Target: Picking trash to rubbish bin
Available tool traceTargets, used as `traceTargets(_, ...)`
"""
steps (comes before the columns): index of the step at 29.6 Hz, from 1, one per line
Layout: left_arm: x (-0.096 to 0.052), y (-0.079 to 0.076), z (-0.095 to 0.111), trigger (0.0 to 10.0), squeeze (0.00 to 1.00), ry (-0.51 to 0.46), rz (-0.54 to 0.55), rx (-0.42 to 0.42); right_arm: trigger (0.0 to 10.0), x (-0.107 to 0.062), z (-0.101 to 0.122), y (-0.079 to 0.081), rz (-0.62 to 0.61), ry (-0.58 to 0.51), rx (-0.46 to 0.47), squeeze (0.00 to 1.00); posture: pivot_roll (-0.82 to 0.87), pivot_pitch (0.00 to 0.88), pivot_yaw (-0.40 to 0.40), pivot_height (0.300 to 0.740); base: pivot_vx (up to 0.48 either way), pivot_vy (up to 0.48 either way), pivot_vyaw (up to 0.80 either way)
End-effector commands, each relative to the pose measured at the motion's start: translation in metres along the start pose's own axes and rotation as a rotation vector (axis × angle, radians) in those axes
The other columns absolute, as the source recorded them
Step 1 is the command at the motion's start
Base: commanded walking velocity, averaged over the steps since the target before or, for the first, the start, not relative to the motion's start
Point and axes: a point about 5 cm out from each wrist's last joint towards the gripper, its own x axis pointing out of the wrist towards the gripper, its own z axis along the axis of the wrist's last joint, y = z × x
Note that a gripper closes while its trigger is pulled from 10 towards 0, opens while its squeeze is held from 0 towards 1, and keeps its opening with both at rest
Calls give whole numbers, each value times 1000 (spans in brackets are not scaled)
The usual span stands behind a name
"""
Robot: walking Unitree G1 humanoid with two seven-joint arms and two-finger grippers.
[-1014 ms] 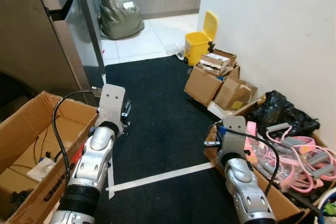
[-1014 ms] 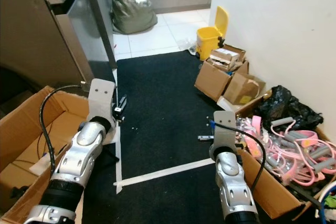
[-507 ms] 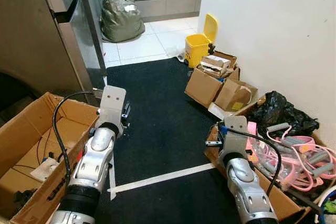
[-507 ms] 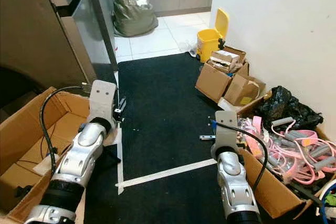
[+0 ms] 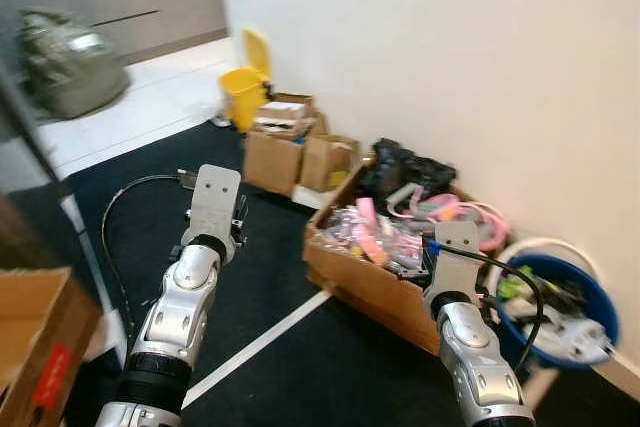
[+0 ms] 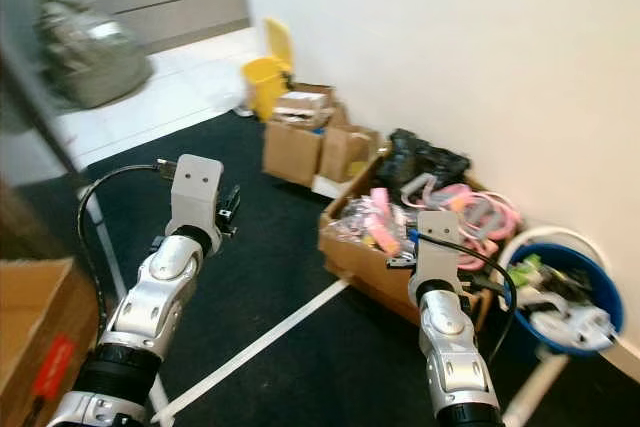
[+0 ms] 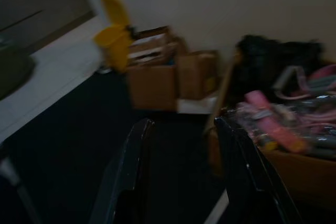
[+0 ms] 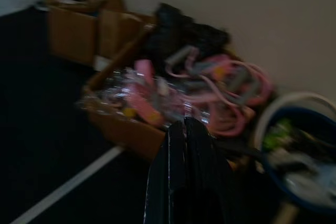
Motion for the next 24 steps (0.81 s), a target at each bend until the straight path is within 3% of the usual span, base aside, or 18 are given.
traceTargets(1, -3, 0, -9, 10000, 0, 36, -5, 13, 10000, -1, -4, 2, 4, 19, 8, 0, -28, 69, 57, 740, 0, 0, -800)
traceTargets(24, -4, -3, -10, 10000, 0, 40, -34, 23, 10000, -5, -7, 1, -10, 30, 1, 0, -28, 58, 62, 740, 0, 0, -800)
